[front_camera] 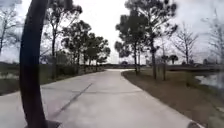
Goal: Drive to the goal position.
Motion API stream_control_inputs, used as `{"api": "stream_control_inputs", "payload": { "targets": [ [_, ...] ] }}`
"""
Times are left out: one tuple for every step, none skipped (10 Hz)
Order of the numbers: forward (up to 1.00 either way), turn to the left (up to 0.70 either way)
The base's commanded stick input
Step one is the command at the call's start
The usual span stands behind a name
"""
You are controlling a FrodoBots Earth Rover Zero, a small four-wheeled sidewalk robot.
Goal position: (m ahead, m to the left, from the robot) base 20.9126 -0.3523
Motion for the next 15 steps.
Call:
{"api": "stream_control_inputs", "payload": {
  "targets": [
    [0.85,0.00],
    [0.85,0.00],
    [0.85,0.00],
    [0.85,0.00],
    [0.85,0.00],
    [0.85,0.00],
    [0.85,0.00],
    [0.85,0.00],
    [0.85,0.00],
    [0.85,0.00],
    [0.85,0.00],
    [0.85,0.00],
    [0.85,0.00],
    [0.85,0.00],
    [0.85,0.00]
  ]
}}
